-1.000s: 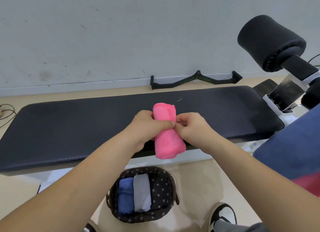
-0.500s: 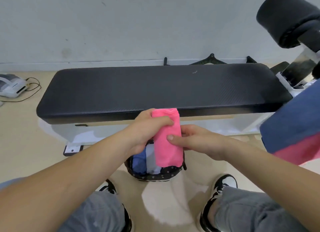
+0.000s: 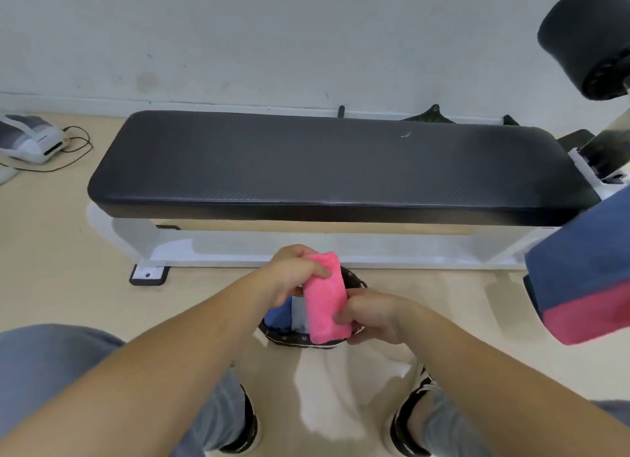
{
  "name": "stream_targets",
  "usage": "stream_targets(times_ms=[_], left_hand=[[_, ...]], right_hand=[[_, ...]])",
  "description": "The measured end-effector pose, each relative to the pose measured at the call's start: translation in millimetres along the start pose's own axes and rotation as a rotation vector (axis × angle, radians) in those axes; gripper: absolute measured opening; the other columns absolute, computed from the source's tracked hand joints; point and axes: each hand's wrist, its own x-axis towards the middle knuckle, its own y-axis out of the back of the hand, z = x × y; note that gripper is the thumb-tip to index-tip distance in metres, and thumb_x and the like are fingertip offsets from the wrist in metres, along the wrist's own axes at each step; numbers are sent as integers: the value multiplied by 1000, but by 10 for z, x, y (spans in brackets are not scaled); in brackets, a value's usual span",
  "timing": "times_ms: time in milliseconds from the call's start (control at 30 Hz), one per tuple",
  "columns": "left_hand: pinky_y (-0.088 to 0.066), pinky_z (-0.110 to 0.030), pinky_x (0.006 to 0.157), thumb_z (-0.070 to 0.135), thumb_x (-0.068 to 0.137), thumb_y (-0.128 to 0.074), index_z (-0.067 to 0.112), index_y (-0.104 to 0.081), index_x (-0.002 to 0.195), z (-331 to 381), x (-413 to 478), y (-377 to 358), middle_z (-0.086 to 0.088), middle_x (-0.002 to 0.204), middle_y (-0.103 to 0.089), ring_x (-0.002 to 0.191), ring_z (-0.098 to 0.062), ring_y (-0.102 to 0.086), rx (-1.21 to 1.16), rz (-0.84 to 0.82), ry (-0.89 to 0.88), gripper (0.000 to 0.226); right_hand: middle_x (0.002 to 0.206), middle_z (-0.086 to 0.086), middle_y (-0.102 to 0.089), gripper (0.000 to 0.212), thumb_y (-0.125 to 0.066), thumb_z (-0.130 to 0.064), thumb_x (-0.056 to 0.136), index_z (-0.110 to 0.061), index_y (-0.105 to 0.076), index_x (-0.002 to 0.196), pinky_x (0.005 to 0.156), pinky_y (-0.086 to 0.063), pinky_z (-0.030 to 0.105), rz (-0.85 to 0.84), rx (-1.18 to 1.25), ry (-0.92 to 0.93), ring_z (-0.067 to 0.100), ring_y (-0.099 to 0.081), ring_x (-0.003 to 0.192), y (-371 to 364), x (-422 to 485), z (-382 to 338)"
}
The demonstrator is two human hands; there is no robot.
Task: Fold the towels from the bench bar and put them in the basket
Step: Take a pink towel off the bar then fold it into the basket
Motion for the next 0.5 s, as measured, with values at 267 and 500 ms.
stream_targets(times_ms=[267,500], left_hand=[[-48,-30,56,7,92,-56,16,-55,76,-570,636,100,-10,82,-54,76,-27,-53,102,194,181,18],[-51,-38,72,5,95,-52,15,-60,89,-939,1076,18,-7,88,-57,79,-26,-56,427,69,171,15]], right_hand=[[108,13,-67,41,-41,7,91,-7,-58,125,72,-60,41,317,303,-110,28,-65,85,60,778,388],[109,18,-66,20,-50,2,88,-11,-62,97,92,-58,55,365,309,-189,41,-66,105,13,1549,629]])
